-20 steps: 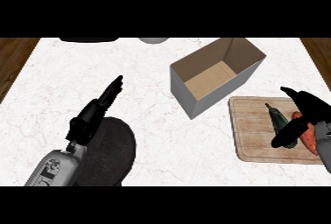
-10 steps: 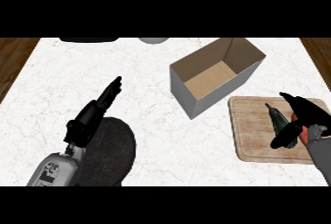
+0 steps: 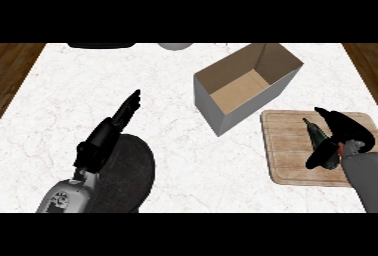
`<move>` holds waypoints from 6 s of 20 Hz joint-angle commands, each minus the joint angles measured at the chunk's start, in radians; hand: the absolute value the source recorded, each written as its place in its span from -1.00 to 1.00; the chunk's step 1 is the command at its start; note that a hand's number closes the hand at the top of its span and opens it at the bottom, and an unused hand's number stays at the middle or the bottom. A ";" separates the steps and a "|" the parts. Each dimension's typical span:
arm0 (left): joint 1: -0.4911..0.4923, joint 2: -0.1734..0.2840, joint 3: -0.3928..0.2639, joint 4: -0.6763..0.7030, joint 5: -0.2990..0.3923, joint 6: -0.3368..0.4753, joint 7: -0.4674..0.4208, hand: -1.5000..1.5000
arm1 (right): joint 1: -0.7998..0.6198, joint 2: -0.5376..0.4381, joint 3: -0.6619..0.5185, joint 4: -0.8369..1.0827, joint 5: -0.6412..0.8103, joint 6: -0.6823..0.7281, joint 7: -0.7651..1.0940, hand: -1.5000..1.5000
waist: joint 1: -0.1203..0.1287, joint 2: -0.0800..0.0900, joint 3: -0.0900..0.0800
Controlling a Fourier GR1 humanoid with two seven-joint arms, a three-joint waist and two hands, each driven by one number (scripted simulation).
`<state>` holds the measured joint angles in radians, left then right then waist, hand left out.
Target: Pick the eggplant from the cutting board and place it in the cardboard box
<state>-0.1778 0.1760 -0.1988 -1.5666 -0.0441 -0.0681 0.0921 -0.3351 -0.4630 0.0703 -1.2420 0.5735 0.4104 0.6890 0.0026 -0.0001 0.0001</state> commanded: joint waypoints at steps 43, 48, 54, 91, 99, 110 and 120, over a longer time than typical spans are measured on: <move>0.005 -0.073 0.092 0.050 -0.085 -0.094 -0.035 0.00 | 0.033 0.087 0.421 -0.157 0.402 -0.288 -0.946 1.00 | 0.010 -0.013 0.003; 0.000 -0.068 0.109 0.042 -0.078 -0.094 -0.019 0.00 | 0.183 -0.018 0.387 -0.401 0.403 -0.427 -1.030 1.00 | -0.027 -0.008 0.000; -0.015 -0.100 0.083 -0.002 -0.104 -0.066 0.039 0.00 | 0.321 -0.171 0.209 -0.664 0.185 -0.348 -1.172 1.00 | -0.023 -0.005 0.000; -0.032 -0.063 0.159 0.043 -0.073 -0.166 -0.026 0.00 | -0.377 0.016 -0.048 -0.410 -0.127 -0.047 -0.603 1.00 | 0.009 0.002 -0.001; -0.034 -0.107 0.132 0.048 -0.101 -0.134 -0.027 0.00 | -0.400 0.088 0.027 -0.123 0.081 -0.211 -0.813 1.00 | 0.007 0.003 0.000; -0.024 -0.100 0.129 -0.037 -0.096 -0.146 0.034 0.00 | -0.490 0.256 0.001 0.302 0.100 -0.270 -0.808 -1.00 | 0.020 0.005 0.000; -0.077 -0.119 0.131 0.022 -0.112 -0.127 0.052 0.00 | -0.584 0.301 -0.230 0.491 -0.111 -0.311 -1.003 -1.00 | 0.014 0.006 0.001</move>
<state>-0.2311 0.0661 -0.0631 -1.5424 -0.1494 -0.2047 0.1097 -0.8914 -0.1952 -0.0629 -0.7803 0.5587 0.1199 -0.2899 0.0182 0.0040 -0.0005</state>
